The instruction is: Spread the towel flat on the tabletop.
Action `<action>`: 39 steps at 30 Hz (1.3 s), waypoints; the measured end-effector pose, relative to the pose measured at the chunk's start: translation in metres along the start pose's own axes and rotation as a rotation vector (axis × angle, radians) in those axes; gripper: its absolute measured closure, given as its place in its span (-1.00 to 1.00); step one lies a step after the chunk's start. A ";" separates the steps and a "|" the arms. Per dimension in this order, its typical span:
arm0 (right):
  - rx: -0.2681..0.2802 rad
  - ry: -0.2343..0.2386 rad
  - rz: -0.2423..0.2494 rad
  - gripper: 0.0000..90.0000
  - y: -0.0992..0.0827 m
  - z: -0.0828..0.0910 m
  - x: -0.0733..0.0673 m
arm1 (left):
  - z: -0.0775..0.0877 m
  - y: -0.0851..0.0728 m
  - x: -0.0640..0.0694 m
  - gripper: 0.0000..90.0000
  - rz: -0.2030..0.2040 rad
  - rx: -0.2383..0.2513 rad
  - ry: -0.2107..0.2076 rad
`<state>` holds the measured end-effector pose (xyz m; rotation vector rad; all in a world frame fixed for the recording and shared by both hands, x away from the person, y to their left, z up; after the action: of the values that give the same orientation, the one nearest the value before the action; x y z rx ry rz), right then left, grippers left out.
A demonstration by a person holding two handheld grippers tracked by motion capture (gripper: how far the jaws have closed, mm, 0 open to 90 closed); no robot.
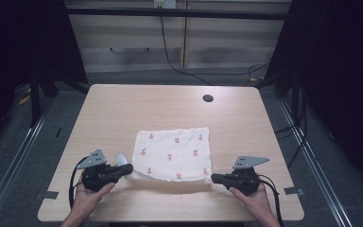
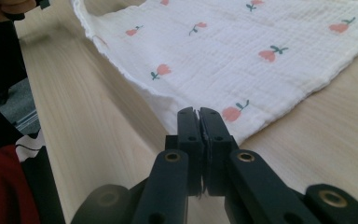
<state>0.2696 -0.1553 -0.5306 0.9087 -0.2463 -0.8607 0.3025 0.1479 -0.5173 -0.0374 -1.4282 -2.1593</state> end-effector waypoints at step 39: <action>-0.013 0.012 -0.019 0.31 0.038 -0.044 0.025 | -0.033 0.018 -0.051 0.35 0.083 -0.099 0.057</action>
<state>0.3302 -0.1358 -0.5322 0.9053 -0.2218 -0.8736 0.3623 0.1356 -0.5327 -0.0700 -1.2657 -2.1437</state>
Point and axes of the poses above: each handheld gripper's, and its own axes: z roughly backward along the jaws, y roughly out of its top, x roughly to its right, the point moved 10 cm from there along -z, roughly forward along the jaws, and after that the axes turned 9 degrees about -y, right-handed, at the moved point
